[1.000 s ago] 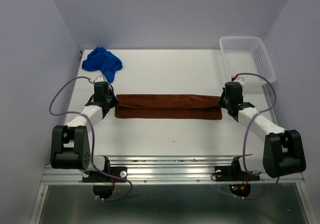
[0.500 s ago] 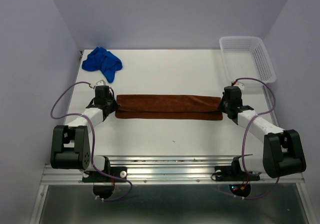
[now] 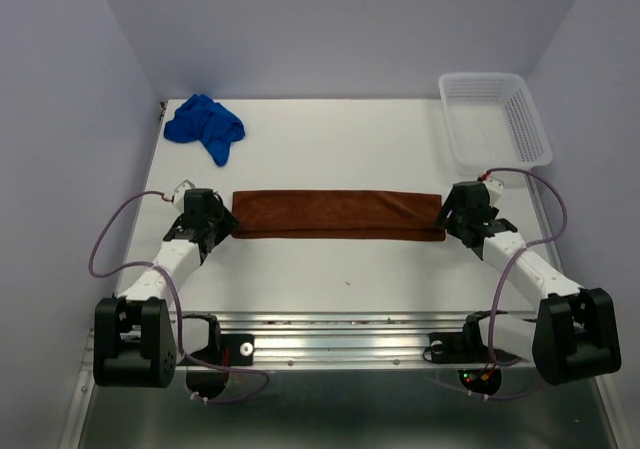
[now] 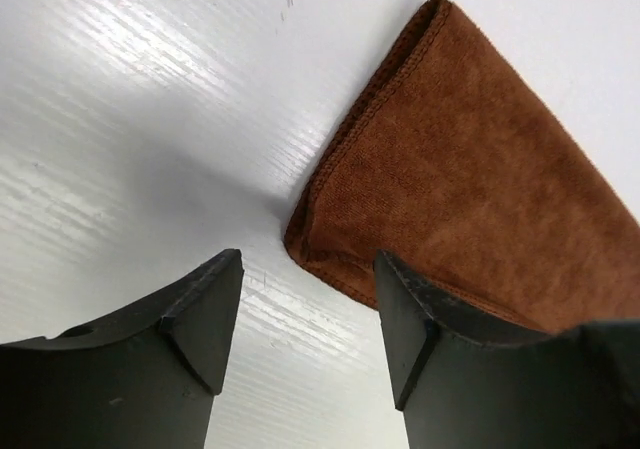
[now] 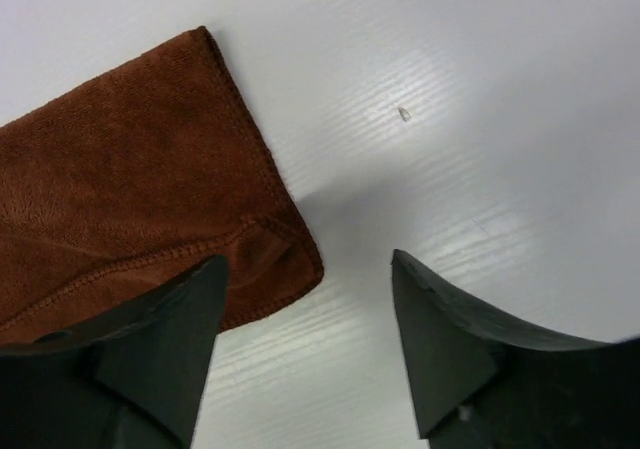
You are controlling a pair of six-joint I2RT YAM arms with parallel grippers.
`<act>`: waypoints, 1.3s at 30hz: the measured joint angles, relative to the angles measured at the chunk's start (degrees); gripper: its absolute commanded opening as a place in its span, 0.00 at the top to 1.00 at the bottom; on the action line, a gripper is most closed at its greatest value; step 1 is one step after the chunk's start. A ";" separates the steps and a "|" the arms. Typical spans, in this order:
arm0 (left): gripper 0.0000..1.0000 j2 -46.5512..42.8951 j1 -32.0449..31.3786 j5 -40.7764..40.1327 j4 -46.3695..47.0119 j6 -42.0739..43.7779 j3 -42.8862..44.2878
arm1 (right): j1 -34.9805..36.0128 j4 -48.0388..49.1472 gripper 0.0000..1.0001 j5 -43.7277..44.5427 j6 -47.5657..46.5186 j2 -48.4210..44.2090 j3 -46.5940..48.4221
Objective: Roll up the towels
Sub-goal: Fold the towel
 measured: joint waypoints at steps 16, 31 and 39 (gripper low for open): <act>0.01 1.16 -6.97 -3.13 -12.17 -3.52 16.85 | 0.09 -1.92 0.00 -19.04 -9.66 -2.05 7.98; 0.01 24.15 -14.64 3.19 -10.25 -0.70 27.15 | 8.83 1.33 0.00 -26.34 -13.07 18.53 15.65; 0.01 26.69 -14.62 2.60 -9.53 -0.57 25.59 | 8.83 1.33 0.00 -23.98 -12.15 19.06 14.67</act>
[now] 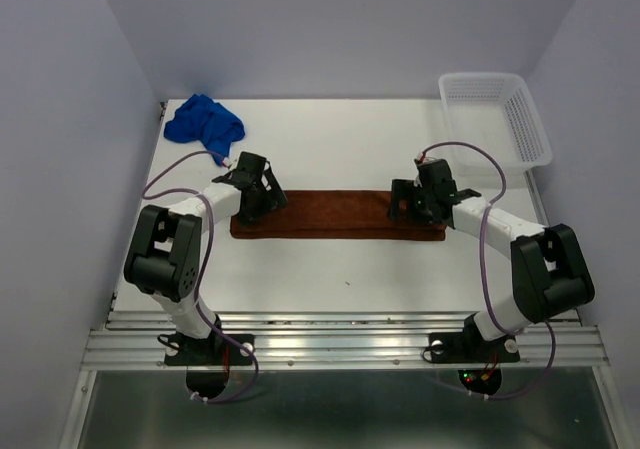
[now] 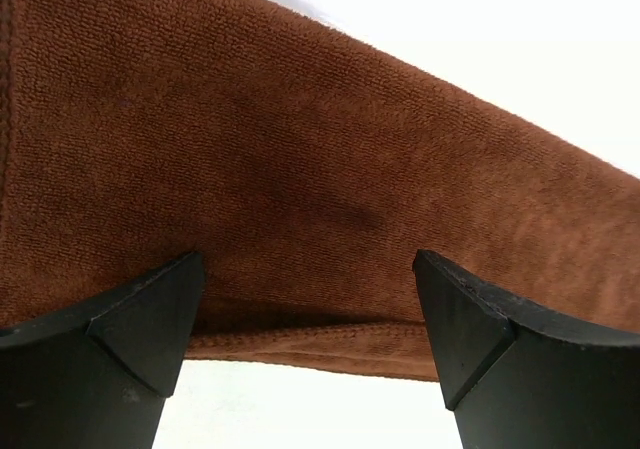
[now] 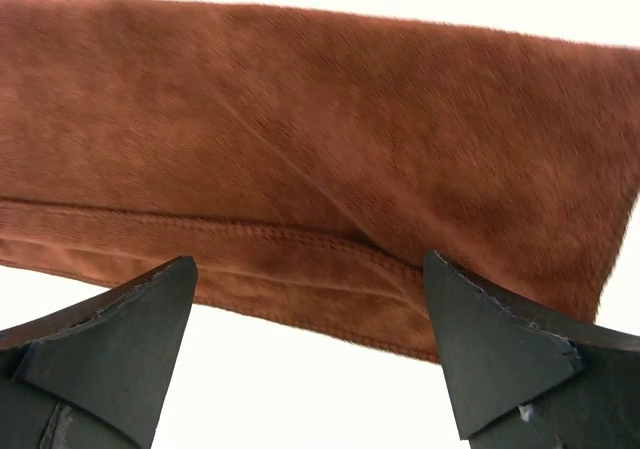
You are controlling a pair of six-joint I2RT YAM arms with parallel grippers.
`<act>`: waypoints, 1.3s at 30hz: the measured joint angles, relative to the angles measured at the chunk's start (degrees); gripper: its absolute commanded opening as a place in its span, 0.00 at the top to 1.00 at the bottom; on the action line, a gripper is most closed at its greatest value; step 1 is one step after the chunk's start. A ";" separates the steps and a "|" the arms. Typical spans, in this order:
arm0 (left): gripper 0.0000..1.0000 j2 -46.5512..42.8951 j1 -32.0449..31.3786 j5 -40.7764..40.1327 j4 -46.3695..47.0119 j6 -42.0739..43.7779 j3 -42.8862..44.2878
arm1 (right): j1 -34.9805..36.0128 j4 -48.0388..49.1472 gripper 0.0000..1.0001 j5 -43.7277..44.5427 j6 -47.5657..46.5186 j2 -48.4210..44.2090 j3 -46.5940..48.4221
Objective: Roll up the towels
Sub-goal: Fold the towel
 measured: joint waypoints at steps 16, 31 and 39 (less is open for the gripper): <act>0.01 -1.75 2.91 -1.14 2.16 0.46 -3.19 | 0.00 -7.96 0.00 11.76 6.91 -12.04 -9.22; 0.01 -1.90 3.37 -0.94 2.23 2.49 -3.32 | 7.93 -0.24 0.00 -0.92 1.92 -4.63 3.74; 0.01 -1.90 3.37 -0.96 2.19 2.67 -3.32 | 9.79 2.10 0.00 -1.70 3.04 8.57 7.85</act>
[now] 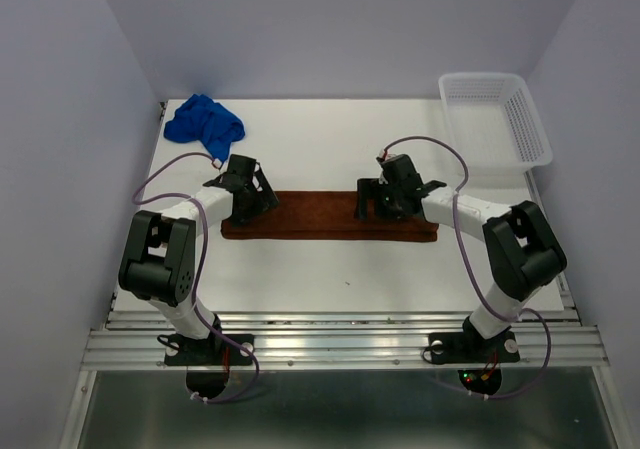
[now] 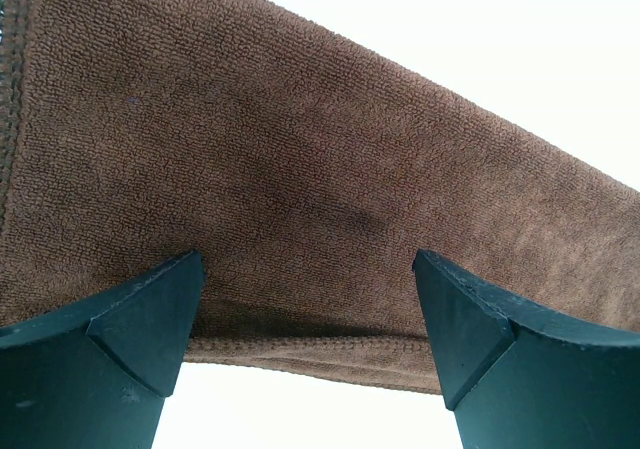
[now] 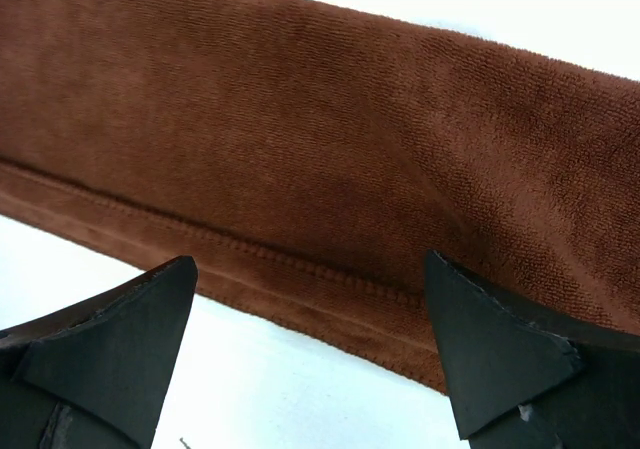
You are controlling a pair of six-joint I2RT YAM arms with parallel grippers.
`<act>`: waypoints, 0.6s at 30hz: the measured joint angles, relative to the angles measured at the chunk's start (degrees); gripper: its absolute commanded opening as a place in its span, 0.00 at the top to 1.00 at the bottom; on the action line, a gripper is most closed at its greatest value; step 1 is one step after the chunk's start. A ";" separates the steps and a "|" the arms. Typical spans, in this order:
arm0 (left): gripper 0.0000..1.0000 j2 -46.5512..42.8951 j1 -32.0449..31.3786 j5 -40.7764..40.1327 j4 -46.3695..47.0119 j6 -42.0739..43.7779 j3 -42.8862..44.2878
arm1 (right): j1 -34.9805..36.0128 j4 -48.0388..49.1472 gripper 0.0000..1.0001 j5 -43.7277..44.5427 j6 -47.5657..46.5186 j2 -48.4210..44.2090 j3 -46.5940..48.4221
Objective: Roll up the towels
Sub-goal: Fold the towel
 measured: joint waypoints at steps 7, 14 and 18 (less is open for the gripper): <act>0.01 0.00 0.02 -0.52 -0.07 0.00 0.00 | 0.02 -0.28 0.00 4.50 2.08 1.46 -0.81; 0.01 0.00 0.83 -0.81 -0.35 -0.02 0.00 | -0.22 -1.66 0.00 11.54 5.29 -2.36 -6.05; 0.01 -0.02 1.27 -0.87 -0.37 -0.04 -0.04 | -2.25 -3.69 0.00 13.53 7.28 -7.52 -10.97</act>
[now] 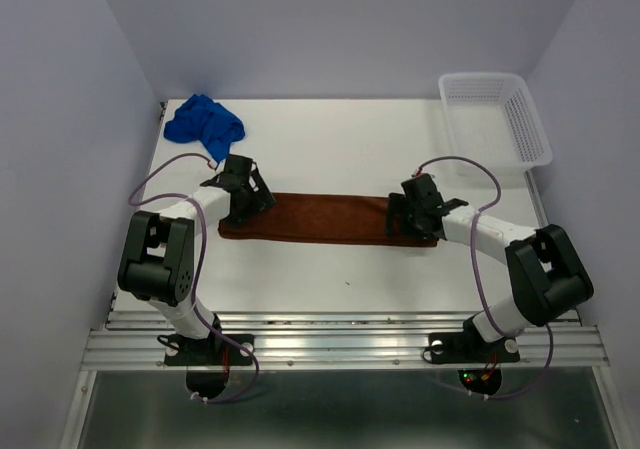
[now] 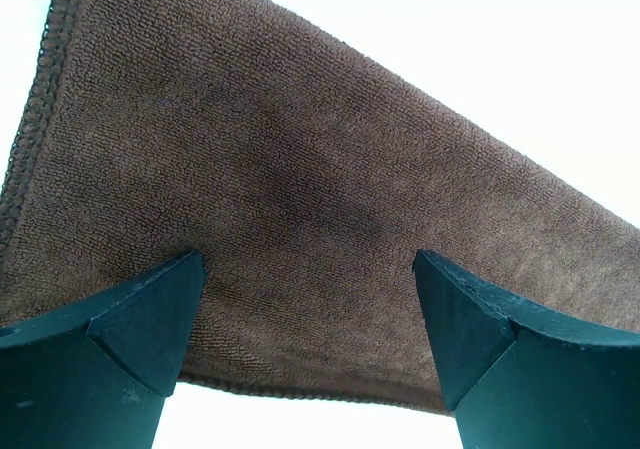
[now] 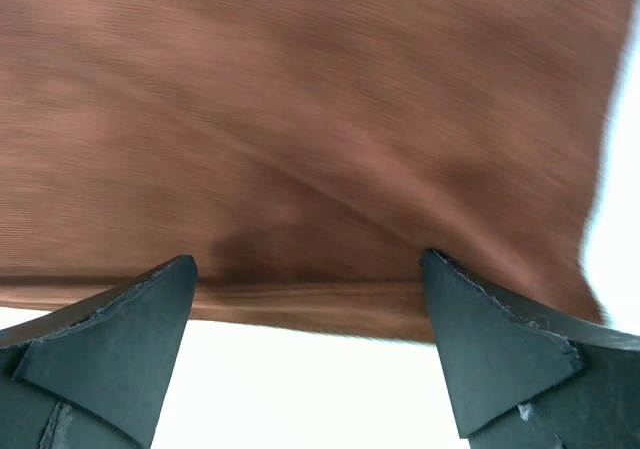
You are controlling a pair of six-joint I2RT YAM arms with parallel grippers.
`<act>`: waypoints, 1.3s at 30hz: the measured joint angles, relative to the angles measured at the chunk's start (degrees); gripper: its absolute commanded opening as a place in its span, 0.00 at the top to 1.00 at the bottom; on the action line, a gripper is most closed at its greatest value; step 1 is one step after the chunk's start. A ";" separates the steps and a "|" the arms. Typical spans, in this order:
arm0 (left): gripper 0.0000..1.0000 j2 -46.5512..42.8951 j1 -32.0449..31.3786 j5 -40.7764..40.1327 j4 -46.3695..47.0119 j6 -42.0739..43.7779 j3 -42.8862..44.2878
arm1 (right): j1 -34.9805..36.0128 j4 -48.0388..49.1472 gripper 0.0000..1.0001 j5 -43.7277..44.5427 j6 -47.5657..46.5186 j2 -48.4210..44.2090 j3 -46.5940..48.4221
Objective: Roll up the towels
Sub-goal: Fold the towel
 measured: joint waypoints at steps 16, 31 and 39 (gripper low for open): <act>0.01 -1.03 0.44 -0.04 -0.35 0.07 -0.81 | -2.08 -14.25 0.00 5.09 4.24 -17.51 -6.60; 0.01 -7.91 0.63 -2.49 -5.09 -0.98 -2.29 | -3.10 -8.63 0.00 1.73 1.46 0.24 10.14; 0.01 -3.28 1.25 -2.29 -3.85 -0.55 -3.04 | -8.04 -6.01 0.00 -1.77 0.17 12.79 15.41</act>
